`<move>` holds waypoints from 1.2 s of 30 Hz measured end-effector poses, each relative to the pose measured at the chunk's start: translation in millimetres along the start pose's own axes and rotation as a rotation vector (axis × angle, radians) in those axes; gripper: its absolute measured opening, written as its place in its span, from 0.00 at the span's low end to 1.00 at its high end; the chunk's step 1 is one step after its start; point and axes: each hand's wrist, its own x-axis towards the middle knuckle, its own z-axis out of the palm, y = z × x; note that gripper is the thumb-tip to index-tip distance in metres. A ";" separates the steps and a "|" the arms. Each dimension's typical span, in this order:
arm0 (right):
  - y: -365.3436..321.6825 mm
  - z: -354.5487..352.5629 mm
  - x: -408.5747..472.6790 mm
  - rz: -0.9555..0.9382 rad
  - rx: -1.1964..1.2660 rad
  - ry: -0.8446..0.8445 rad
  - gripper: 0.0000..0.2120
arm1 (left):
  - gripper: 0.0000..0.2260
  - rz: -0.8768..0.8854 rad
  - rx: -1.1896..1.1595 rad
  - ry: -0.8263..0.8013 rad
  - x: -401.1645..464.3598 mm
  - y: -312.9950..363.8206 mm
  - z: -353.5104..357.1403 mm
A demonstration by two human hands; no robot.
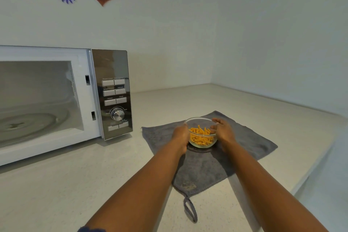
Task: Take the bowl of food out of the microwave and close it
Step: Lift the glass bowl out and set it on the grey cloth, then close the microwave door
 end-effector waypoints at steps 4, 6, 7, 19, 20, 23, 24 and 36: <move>-1.5 -3.2 -0.8 -0.019 -0.072 0.012 0.18 | 0.15 0.059 0.042 0.021 -7.6 4.4 -3.1; -2.1 -3.9 -1.7 -0.028 -0.089 0.021 0.18 | 0.14 0.080 0.075 0.010 -11.8 7.4 -6.7; -2.3 -5.0 -1.8 -0.032 -0.094 0.031 0.18 | 0.14 0.081 0.093 0.005 -13.7 9.1 -7.8; -42.5 6.4 -24.9 -0.185 -0.098 0.338 0.14 | 0.21 0.200 0.419 0.094 -48.6 35.0 -40.8; -50.7 10.9 -30.2 -0.229 -0.045 0.371 0.14 | 0.21 0.231 0.448 0.110 -52.7 38.7 -45.7; -76.6 31.8 -45.6 -0.331 0.072 0.393 0.13 | 0.23 0.313 0.555 0.176 -69.0 50.4 -64.0; -84.4 38.6 -51.7 -0.363 0.087 0.378 0.14 | 0.23 0.345 0.602 0.204 -75.8 53.8 -69.4; -153.4 148.0 -160.5 -0.770 0.136 -0.010 0.16 | 0.25 0.617 0.993 0.763 -157.9 101.4 -193.0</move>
